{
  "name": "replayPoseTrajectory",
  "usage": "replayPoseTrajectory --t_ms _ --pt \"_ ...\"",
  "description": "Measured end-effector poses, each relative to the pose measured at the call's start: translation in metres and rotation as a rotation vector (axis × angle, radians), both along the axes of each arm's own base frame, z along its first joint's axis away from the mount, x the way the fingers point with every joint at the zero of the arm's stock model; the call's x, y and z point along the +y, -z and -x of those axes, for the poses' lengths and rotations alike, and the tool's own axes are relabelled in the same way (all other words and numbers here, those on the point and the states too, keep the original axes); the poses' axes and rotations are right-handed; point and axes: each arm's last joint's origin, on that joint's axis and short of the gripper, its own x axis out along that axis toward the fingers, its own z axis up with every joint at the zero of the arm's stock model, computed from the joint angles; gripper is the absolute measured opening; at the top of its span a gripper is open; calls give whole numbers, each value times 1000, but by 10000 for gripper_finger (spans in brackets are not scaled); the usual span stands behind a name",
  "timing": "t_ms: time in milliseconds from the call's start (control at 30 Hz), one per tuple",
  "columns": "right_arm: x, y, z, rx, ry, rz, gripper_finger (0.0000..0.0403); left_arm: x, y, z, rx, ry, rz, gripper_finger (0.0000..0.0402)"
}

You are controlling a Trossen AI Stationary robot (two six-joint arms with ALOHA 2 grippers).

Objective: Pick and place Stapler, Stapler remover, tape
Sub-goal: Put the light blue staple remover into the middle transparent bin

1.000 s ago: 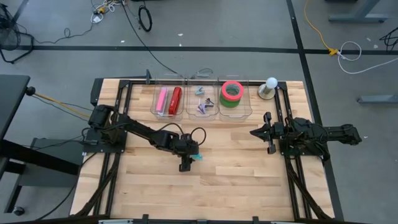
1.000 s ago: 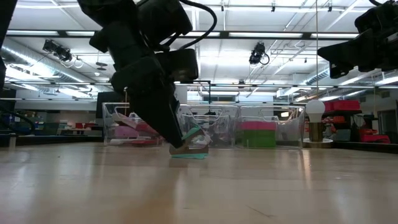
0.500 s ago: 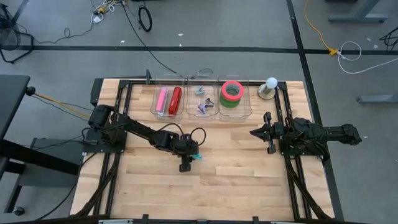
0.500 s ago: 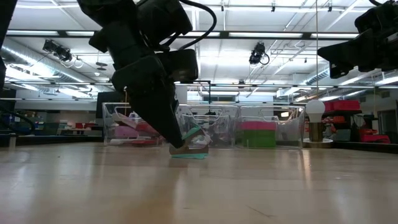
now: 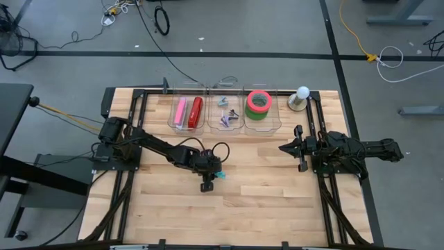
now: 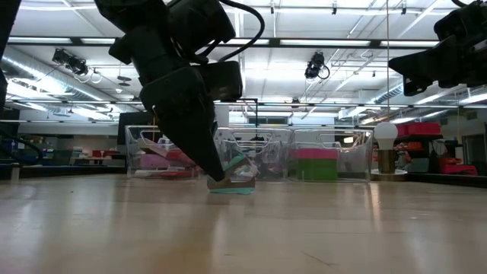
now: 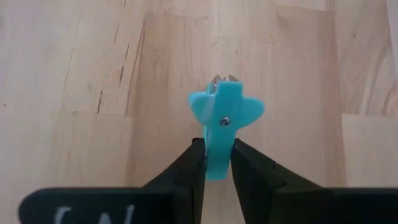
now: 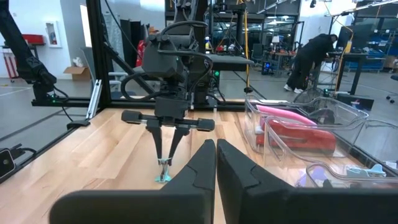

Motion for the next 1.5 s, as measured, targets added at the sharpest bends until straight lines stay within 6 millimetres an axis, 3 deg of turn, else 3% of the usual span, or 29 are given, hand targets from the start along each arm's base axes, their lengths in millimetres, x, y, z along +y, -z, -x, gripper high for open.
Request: replayPoseTrajectory --t_ms 933,1233,1500 --pt "0 0 0 0 0 0 18 0 -3 -1 12 -11 6 58" --pt "0 0 0 0 0 0 18 8 -40 -24 -18 16 -106 58" --pt "0 0 0 0 0 0 18 47 -84 -46 -60 -1 -196 57"
